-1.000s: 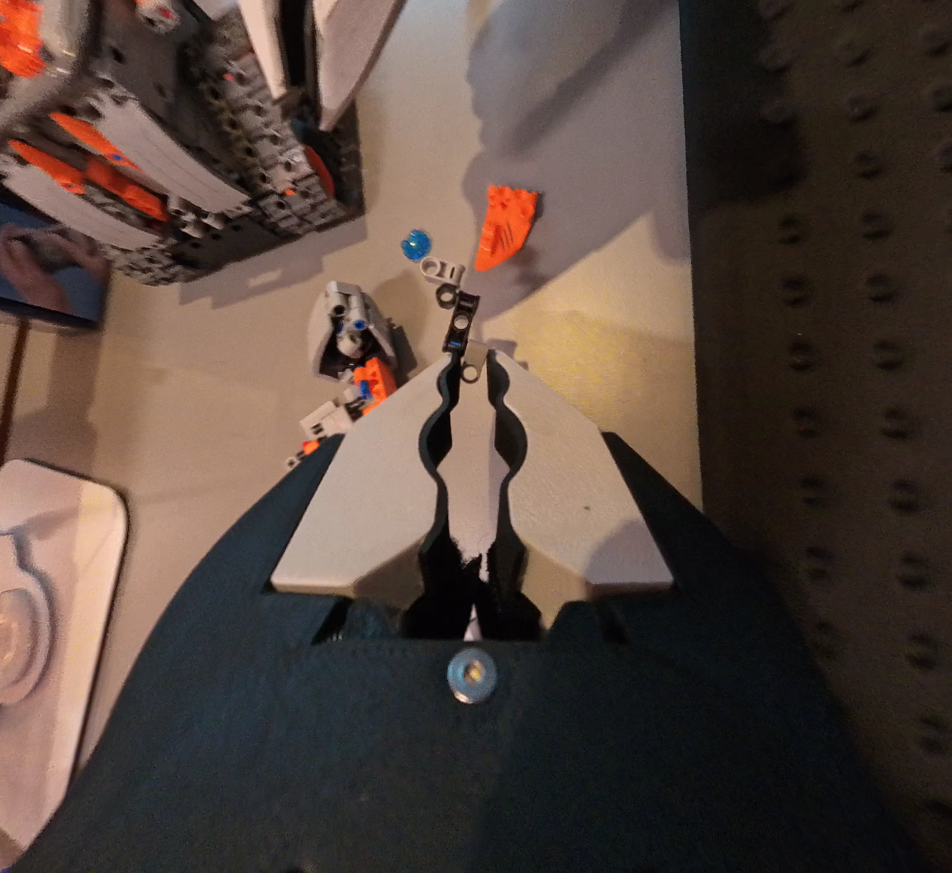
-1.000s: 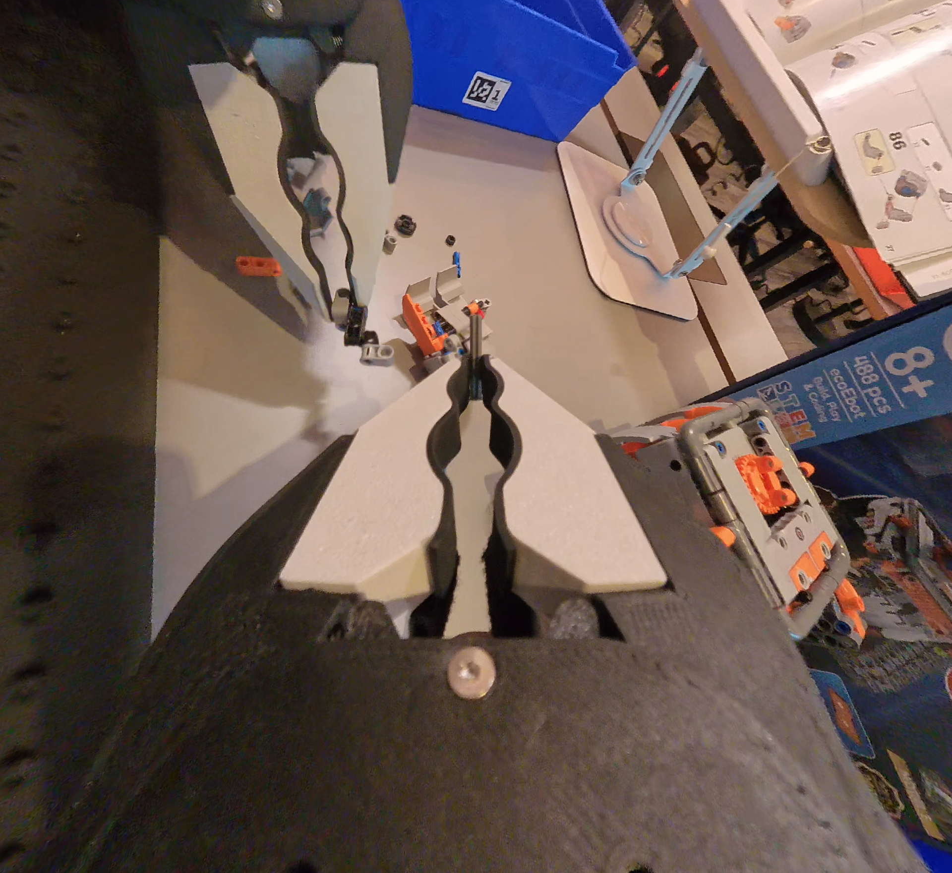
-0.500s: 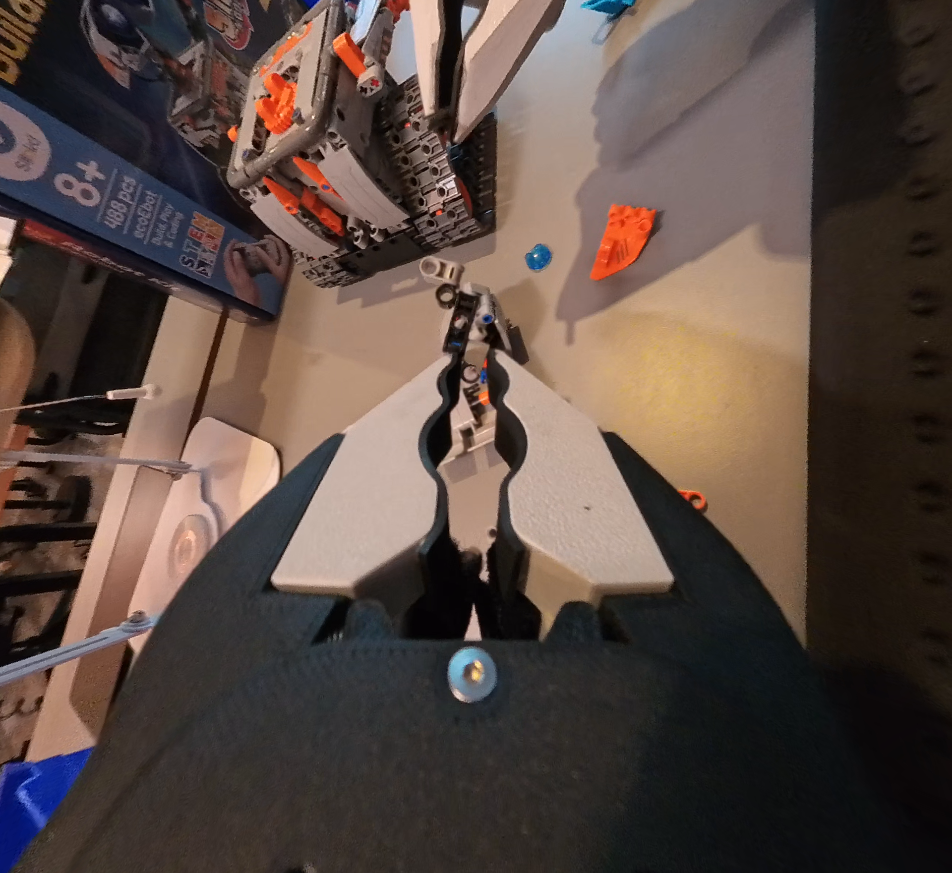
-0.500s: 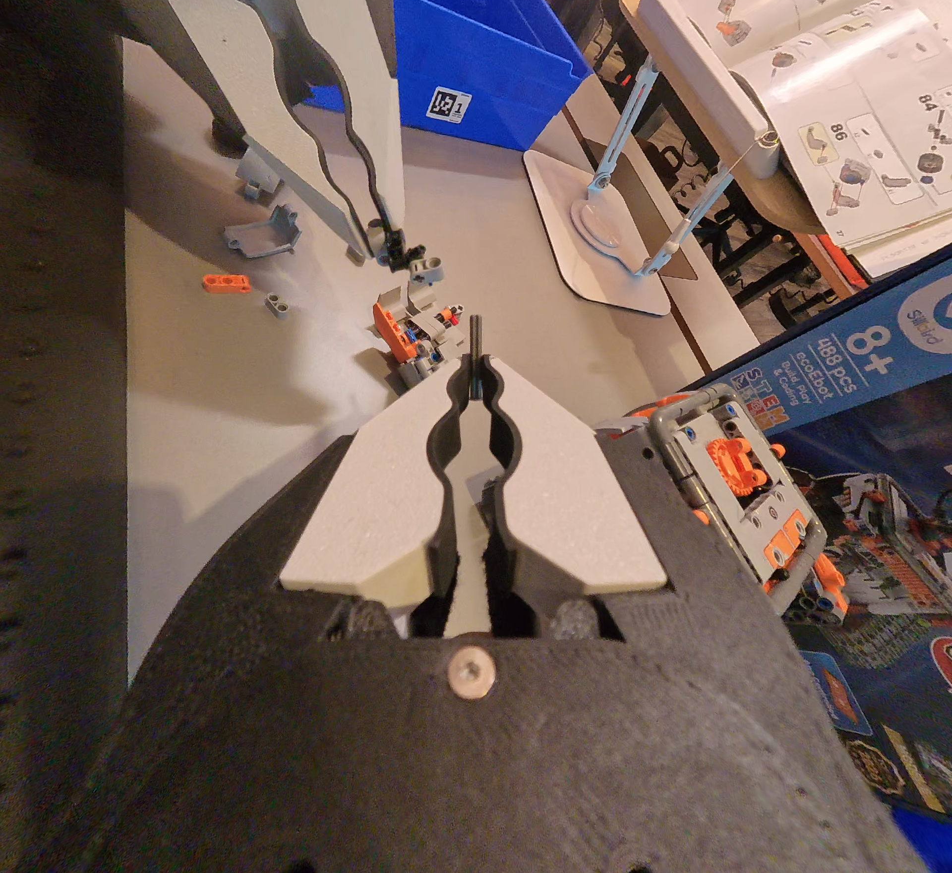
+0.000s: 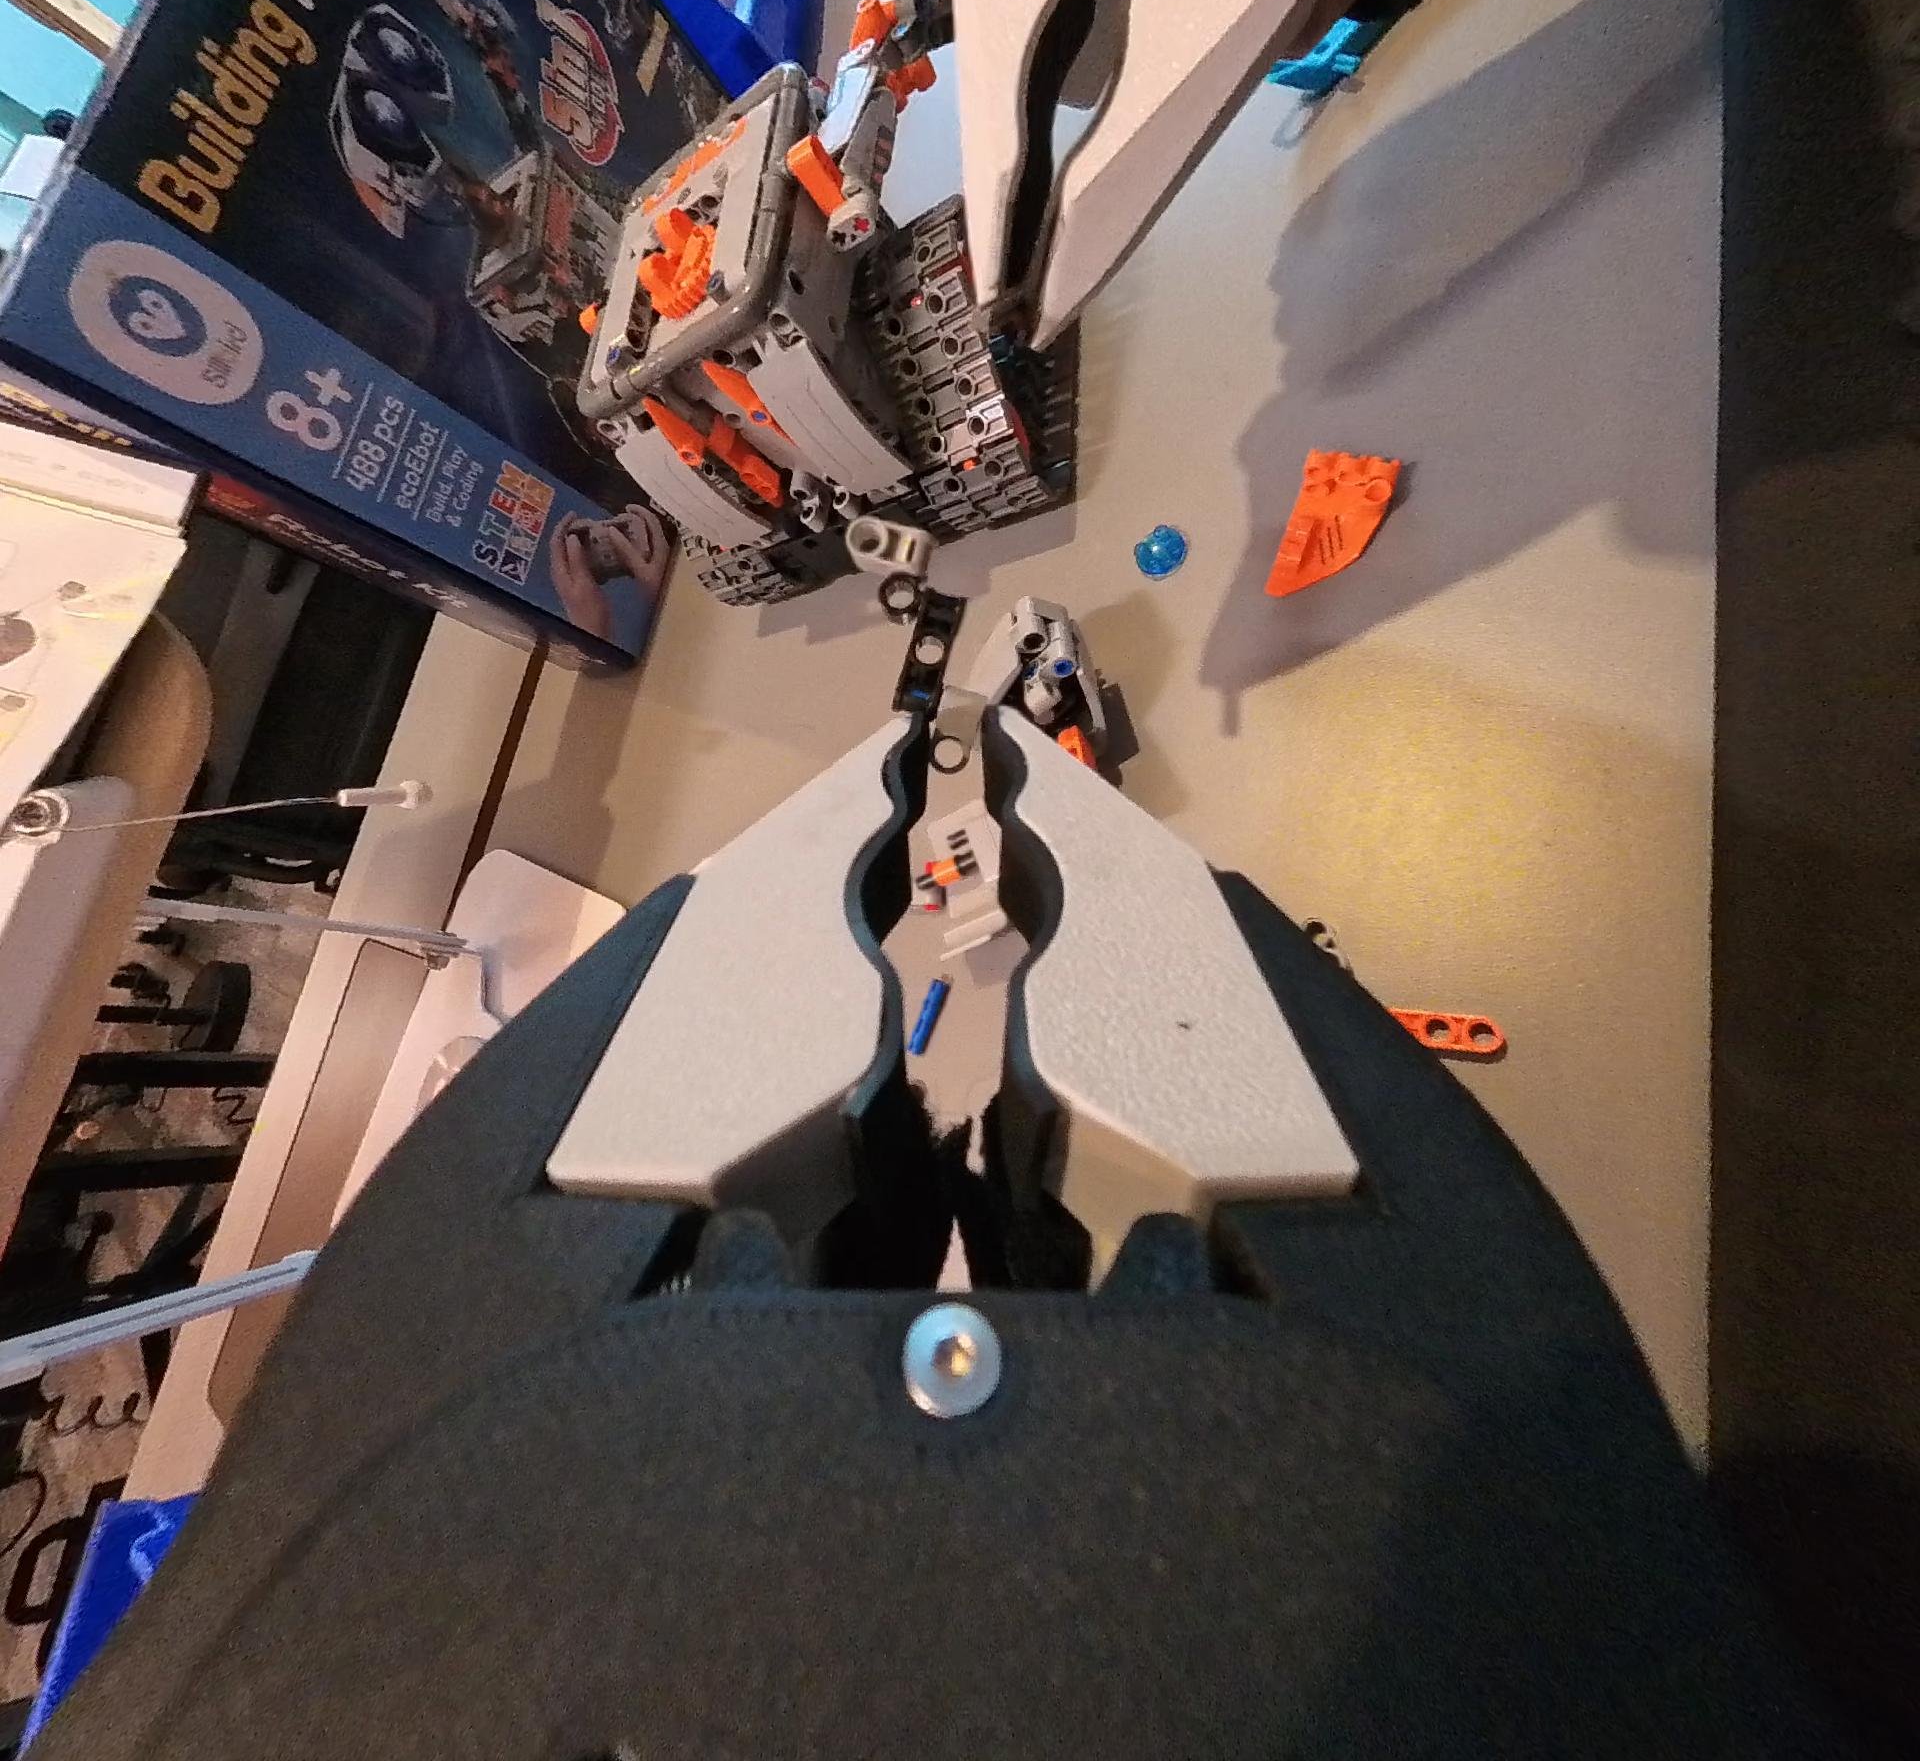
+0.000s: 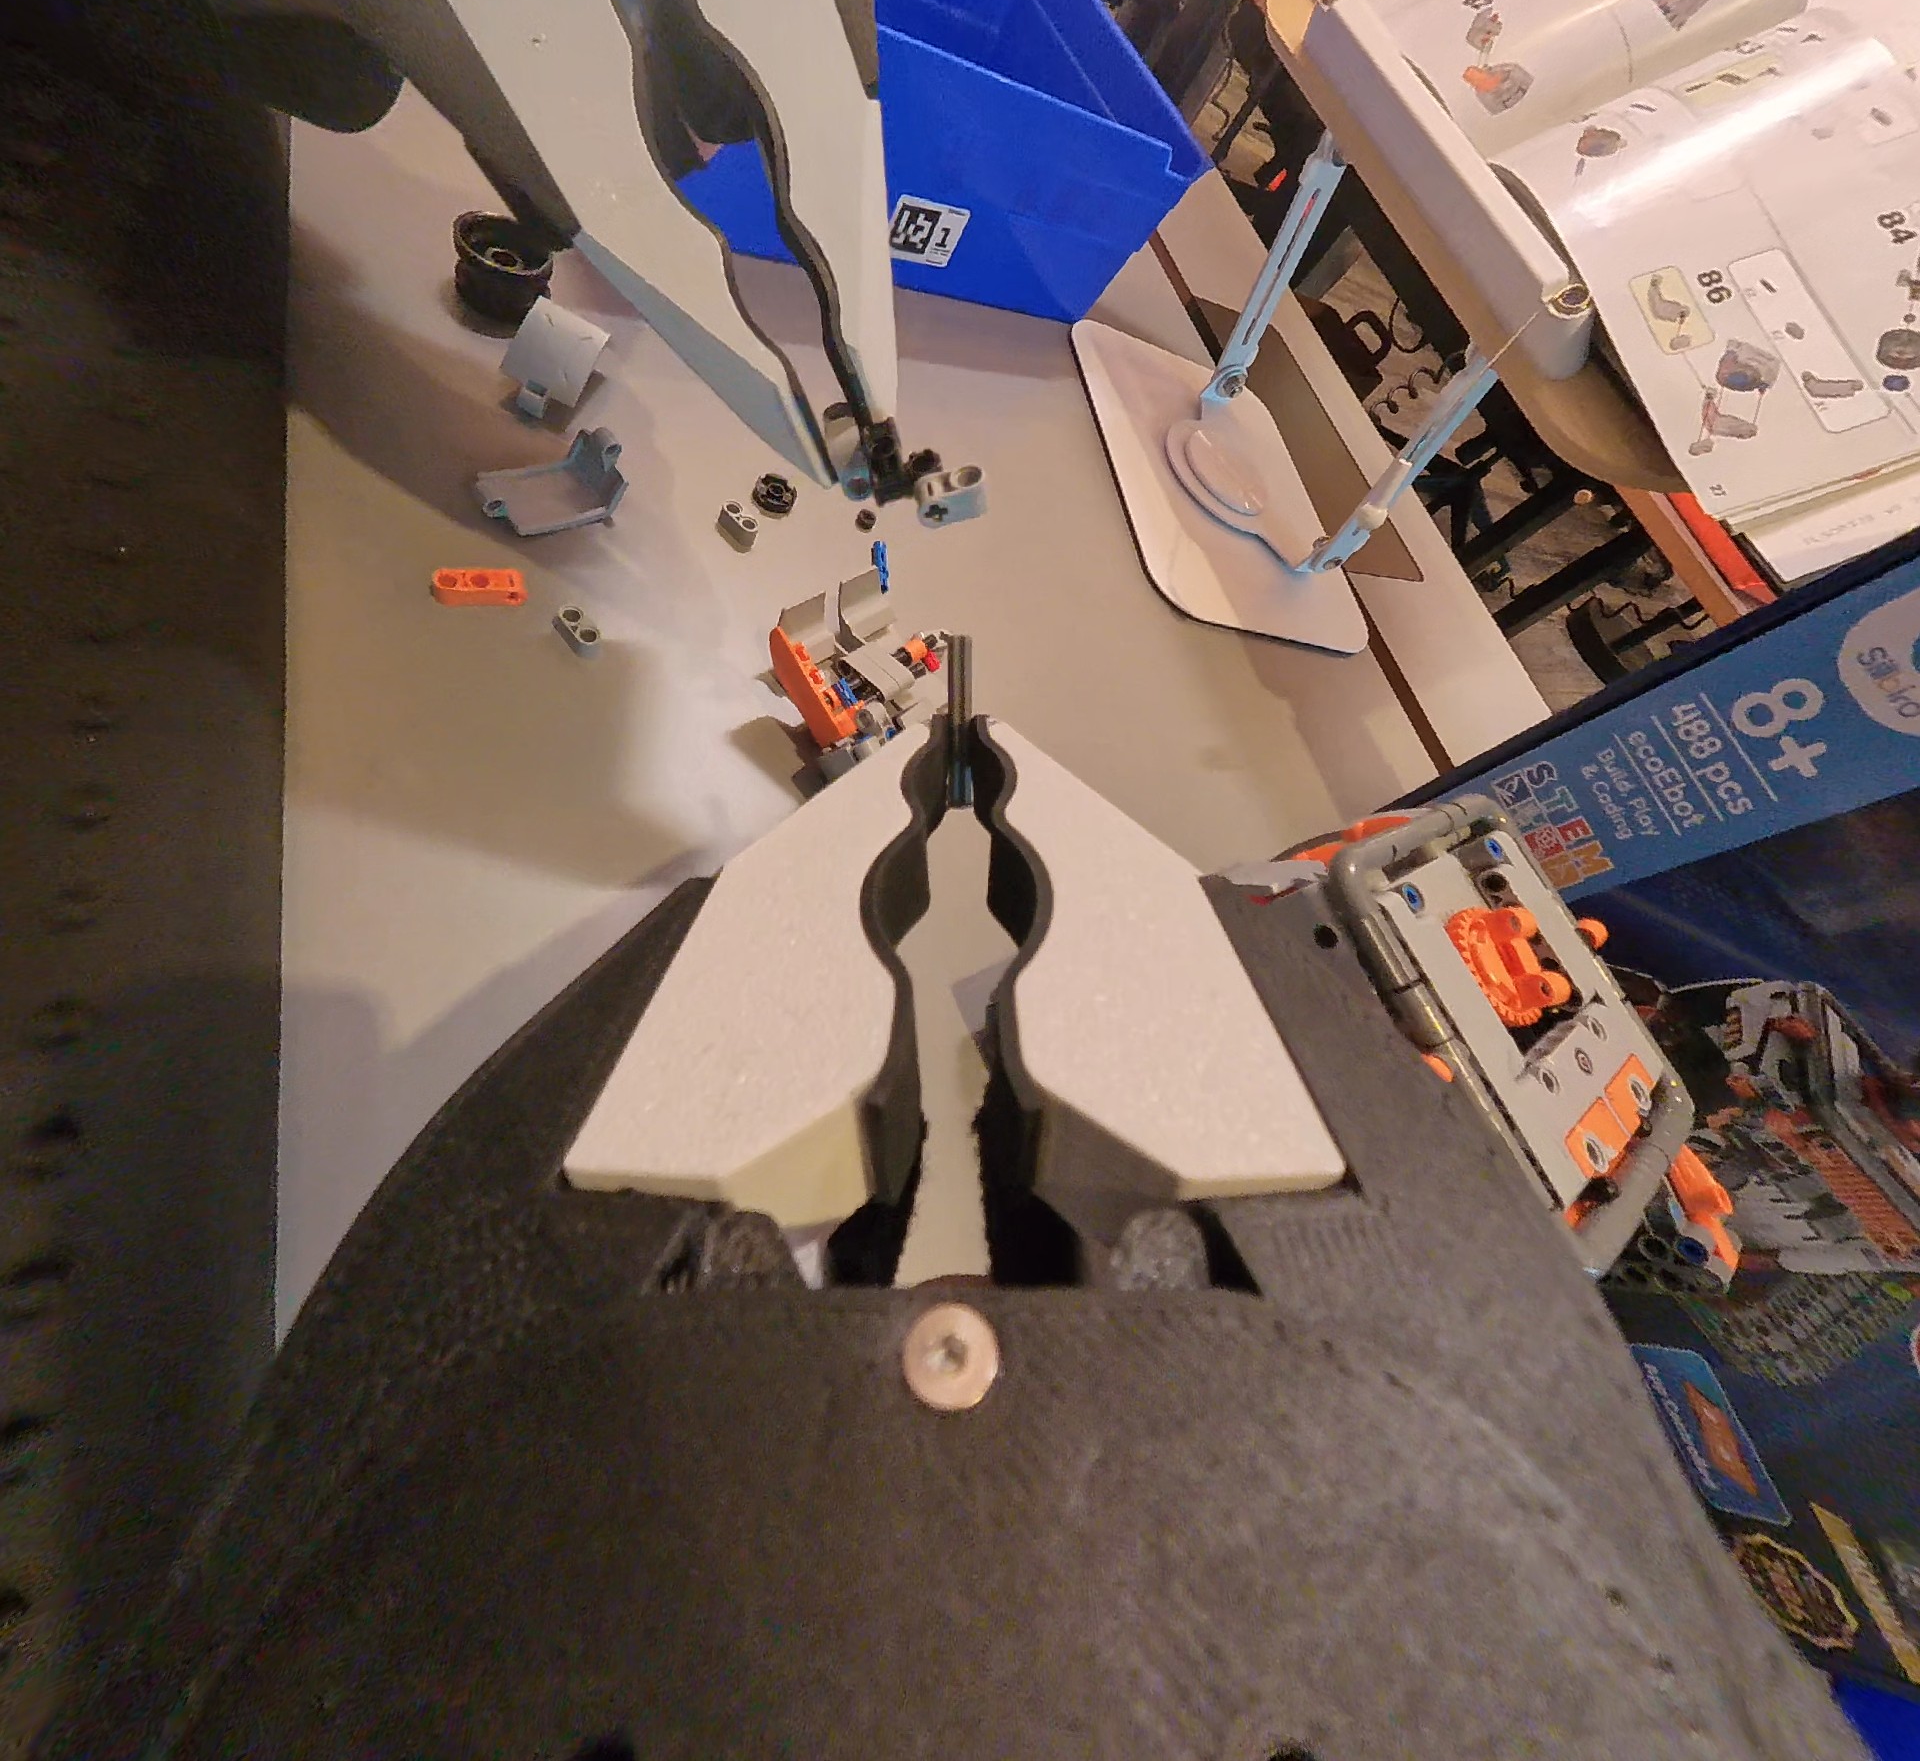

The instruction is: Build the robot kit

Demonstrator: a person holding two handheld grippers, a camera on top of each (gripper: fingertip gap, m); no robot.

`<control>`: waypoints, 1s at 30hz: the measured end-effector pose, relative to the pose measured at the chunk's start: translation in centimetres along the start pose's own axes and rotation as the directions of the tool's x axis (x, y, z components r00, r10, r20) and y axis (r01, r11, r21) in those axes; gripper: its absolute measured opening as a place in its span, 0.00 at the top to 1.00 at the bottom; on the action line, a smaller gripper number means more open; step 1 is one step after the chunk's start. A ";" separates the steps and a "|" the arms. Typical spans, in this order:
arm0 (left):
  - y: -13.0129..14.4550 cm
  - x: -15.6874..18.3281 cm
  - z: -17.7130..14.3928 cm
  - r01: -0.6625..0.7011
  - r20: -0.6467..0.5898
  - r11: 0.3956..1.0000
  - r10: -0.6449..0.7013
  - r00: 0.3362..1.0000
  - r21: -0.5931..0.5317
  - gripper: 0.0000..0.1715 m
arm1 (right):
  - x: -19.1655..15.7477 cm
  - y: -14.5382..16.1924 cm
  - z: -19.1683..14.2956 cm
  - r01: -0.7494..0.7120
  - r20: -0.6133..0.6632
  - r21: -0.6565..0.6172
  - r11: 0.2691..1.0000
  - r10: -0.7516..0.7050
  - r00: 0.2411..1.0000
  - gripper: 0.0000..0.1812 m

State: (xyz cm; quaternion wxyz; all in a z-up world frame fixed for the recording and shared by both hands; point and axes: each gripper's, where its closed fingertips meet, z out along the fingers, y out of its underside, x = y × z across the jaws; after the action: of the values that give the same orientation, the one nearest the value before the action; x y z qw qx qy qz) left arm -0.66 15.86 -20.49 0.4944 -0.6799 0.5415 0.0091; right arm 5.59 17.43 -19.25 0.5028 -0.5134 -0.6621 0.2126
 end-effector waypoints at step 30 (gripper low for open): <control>-0.2 -2.1 -0.4 -0.019 0.060 1.000 0.019 0.998 0.006 0.96 | -0.2 -0.5 0.0 -0.005 0.010 0.030 1.000 0.005 1.000 0.99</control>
State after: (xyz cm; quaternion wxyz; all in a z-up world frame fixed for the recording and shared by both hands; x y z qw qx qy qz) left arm -1.54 17.08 -19.00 0.5125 -0.6726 0.5328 0.0324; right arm 5.35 17.03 -18.95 0.5066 -0.5063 -0.6602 0.2264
